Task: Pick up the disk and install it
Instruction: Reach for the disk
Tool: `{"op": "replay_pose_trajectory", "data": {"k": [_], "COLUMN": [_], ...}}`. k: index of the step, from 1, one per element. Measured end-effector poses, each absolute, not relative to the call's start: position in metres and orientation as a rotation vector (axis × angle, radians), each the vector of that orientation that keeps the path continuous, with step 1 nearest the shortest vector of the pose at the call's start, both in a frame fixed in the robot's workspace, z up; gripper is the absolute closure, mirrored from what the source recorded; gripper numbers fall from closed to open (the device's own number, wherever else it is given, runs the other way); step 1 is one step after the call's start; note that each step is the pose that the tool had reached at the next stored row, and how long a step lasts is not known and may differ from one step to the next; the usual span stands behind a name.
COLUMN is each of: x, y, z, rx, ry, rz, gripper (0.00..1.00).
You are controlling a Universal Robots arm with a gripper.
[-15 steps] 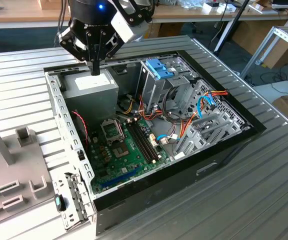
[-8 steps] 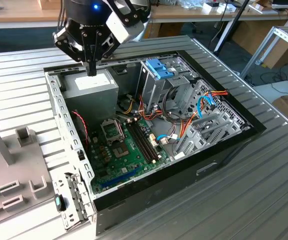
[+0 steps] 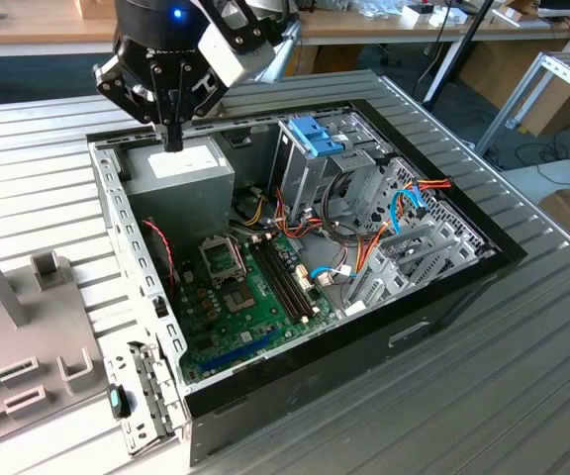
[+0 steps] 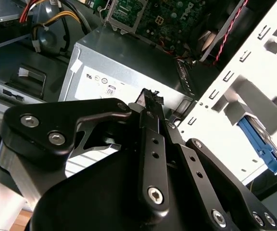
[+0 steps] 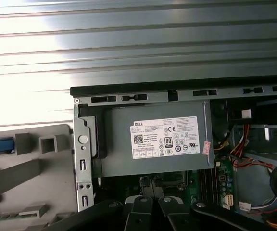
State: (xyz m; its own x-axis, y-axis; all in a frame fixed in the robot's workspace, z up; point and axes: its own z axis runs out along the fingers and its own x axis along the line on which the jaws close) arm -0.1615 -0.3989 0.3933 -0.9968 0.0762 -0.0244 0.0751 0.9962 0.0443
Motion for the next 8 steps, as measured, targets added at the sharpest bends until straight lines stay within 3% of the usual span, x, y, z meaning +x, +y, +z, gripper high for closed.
{"op": "replay_pose_trajectory", "data": {"k": [8], "x": [-0.1664], "y": [-0.3990], "z": [0.3933], "rx": [0.118], "ry": [3.113], "rz": [0.068], "gripper": [0.89]}}
